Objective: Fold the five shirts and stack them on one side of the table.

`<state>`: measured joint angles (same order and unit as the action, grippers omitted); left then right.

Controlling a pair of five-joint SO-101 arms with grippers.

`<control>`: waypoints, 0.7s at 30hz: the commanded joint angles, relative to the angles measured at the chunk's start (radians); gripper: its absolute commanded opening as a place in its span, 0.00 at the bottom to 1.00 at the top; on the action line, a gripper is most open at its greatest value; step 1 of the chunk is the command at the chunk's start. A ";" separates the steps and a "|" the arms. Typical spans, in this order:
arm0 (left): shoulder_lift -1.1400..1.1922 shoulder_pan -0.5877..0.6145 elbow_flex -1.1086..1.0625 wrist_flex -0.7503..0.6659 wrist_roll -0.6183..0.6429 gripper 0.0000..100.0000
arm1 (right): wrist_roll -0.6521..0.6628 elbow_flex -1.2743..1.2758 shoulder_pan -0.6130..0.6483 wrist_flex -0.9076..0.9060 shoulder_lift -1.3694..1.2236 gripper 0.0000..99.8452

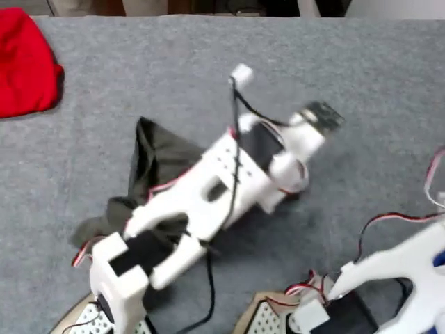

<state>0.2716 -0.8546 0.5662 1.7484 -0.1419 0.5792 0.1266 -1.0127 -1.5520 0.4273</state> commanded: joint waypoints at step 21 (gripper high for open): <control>-0.240 0.569 -0.190 0.011 0.121 0.25 | -0.089 0.105 0.518 -0.104 -0.004 0.17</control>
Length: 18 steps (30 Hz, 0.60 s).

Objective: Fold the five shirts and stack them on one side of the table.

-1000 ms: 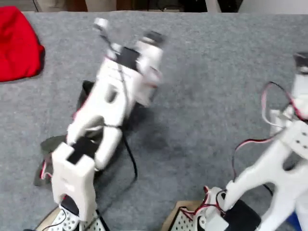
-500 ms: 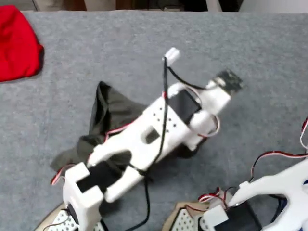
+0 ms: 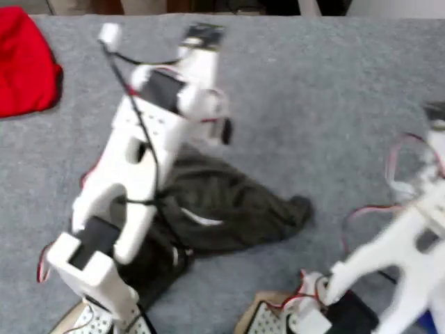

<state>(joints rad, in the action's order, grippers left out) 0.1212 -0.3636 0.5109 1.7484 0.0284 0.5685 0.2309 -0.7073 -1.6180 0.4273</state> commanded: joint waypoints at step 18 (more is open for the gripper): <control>-0.564 0.628 -0.844 0.008 -0.307 0.25 | -0.282 0.042 1.191 -0.028 -0.050 0.17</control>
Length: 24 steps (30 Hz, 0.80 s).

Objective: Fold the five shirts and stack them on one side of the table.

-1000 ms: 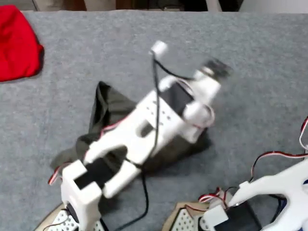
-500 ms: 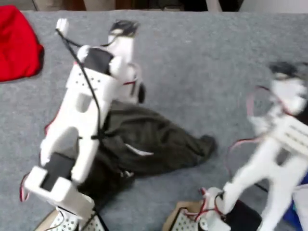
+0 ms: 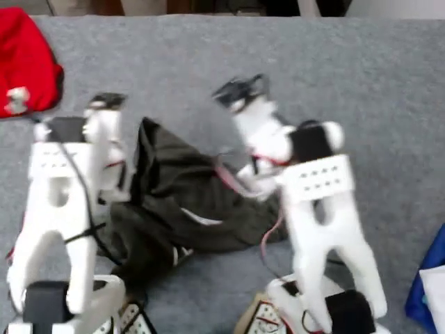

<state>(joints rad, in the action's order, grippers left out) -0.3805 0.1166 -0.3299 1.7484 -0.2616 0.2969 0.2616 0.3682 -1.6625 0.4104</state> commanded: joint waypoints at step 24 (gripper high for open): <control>-0.076 0.753 -0.098 0.008 -0.293 0.25 | -0.121 -0.159 0.266 0.144 -0.840 0.02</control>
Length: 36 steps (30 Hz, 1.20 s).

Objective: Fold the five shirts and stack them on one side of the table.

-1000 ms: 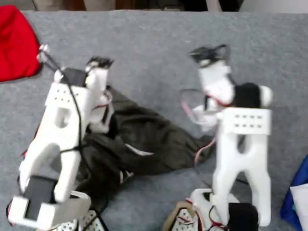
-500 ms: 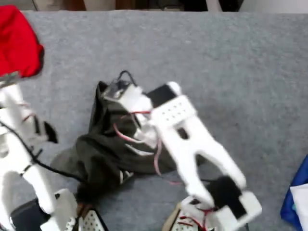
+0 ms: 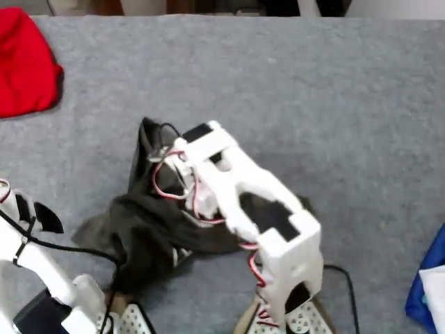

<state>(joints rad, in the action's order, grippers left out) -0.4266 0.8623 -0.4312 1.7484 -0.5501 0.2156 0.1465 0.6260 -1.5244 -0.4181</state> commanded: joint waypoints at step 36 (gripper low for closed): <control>-0.030 0.011 0.005 0.008 -0.005 0.25 | 0.273 -0.104 -1.063 0.044 0.344 0.08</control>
<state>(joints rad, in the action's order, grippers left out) -0.4266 0.8623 -0.4312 1.7484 -0.5501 0.4749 0.0974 -0.4020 -1.4891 -0.1450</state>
